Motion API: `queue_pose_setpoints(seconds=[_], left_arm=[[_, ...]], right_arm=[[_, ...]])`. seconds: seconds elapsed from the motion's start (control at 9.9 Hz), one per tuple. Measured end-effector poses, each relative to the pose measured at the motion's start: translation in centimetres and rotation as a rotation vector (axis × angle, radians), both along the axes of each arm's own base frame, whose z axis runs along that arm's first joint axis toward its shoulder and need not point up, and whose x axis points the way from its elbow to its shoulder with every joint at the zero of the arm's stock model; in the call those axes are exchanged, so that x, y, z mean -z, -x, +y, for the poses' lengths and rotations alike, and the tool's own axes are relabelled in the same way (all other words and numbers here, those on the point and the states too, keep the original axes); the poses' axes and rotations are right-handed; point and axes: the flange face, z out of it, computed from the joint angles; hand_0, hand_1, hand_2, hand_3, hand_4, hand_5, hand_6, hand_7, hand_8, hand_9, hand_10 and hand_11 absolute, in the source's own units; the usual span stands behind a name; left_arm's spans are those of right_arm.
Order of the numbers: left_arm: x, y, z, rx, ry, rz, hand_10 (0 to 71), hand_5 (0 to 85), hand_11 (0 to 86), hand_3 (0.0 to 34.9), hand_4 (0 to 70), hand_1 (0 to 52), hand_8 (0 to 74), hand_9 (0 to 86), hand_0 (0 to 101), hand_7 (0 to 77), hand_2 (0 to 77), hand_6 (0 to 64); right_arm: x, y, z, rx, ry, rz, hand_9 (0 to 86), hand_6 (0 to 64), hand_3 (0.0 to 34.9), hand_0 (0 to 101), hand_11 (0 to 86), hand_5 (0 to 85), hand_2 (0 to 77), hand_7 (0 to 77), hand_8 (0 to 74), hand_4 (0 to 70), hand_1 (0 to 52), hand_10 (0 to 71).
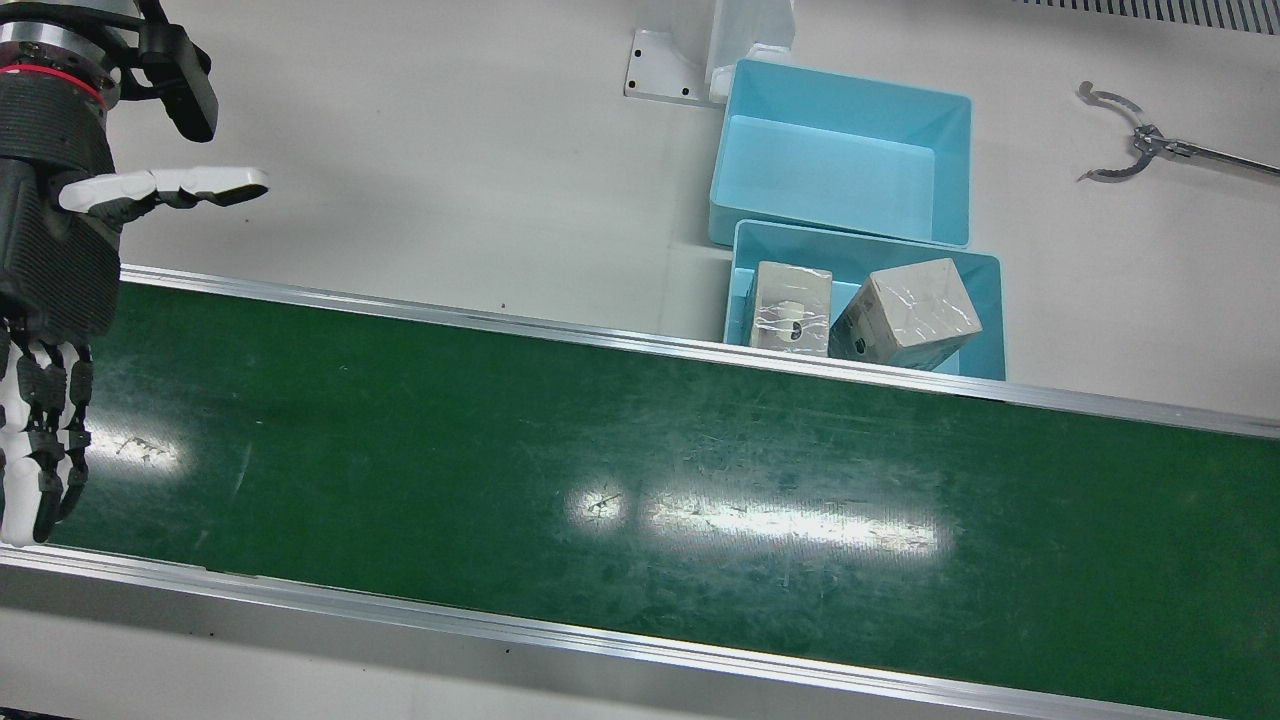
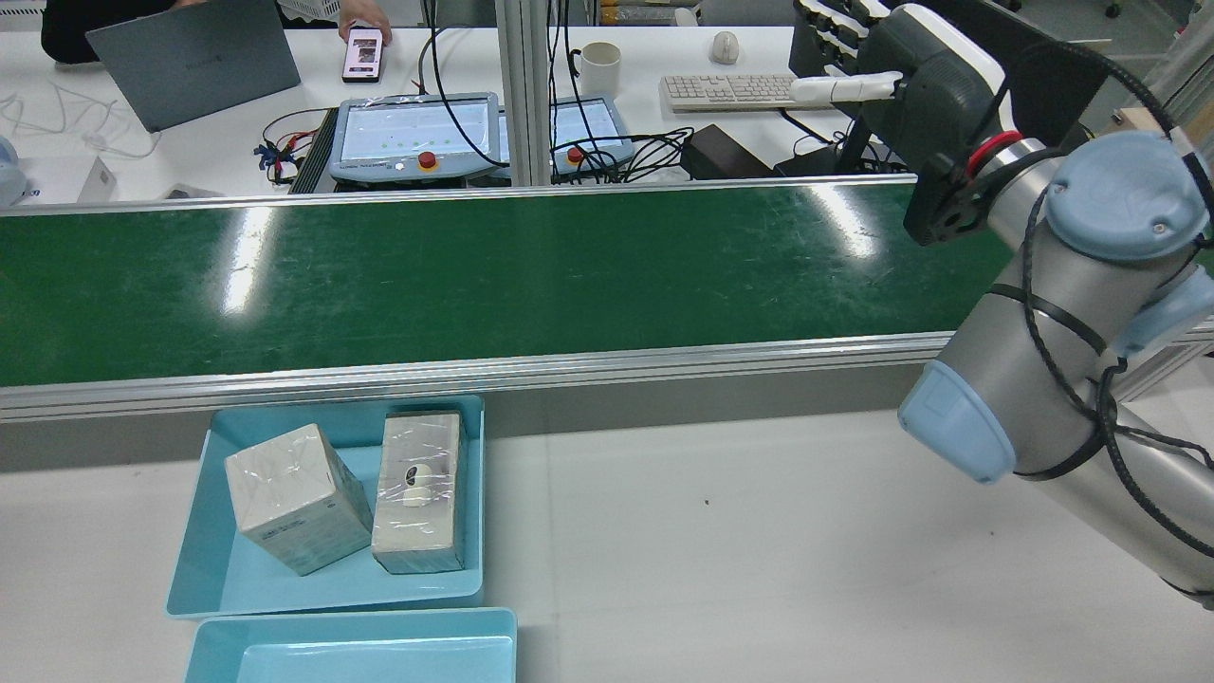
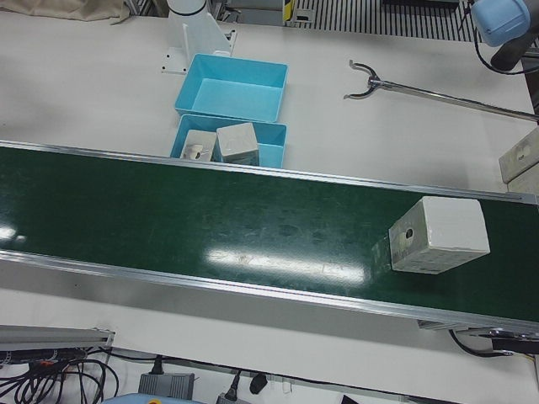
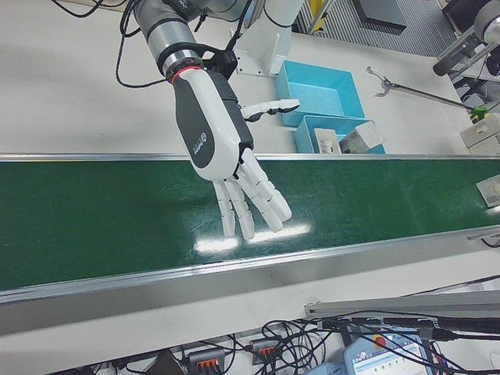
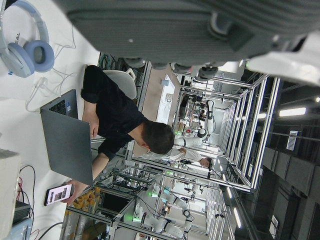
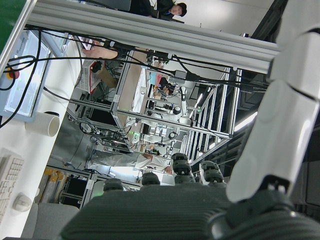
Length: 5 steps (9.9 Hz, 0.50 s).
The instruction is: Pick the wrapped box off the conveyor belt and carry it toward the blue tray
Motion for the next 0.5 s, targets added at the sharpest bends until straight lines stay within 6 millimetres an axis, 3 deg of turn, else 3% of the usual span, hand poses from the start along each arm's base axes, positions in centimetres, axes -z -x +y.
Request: queue_pose_setpoints(seconds=[0.1, 0.2, 0.5], left_arm=[[0.0, 0.0, 0.0, 0.000, 0.000, 0.000, 0.0, 1.1, 0.0, 0.0, 0.0, 0.0, 0.0, 0.0, 0, 0.0, 0.5, 0.0], [0.0, 0.0, 0.0, 0.000, 0.000, 0.000, 0.5, 1.1, 0.0, 0.0, 0.0, 0.0, 0.0, 0.0, 0, 0.5, 0.5, 0.0], [0.0, 0.0, 0.0, 0.000, 0.000, 0.000, 0.5, 1.1, 0.0, 0.0, 0.0, 0.0, 0.0, 0.0, 0, 0.0, 0.5, 0.0]], right_arm=[[-0.3, 0.7, 0.1, 0.017, -0.016, -0.003, 1.1, 0.5, 16.1, 42, 1.1, 4.9, 8.7, 0.0, 2.2, 0.0, 9.3, 0.0], [-0.7, 1.4, 0.2, 0.032, -0.024, -0.002, 1.1, 0.5, 11.0, 42, 1.1, 4.9, 8.7, 0.0, 0.0, 0.0, 8.7, 0.0], [-2.0, 1.7, 0.2, 0.058, -0.024, 0.010, 1.1, 0.5, 8.9, 41, 1.1, 3.3, 7.6, 0.0, 2.7, 0.0, 6.0, 0.0]])
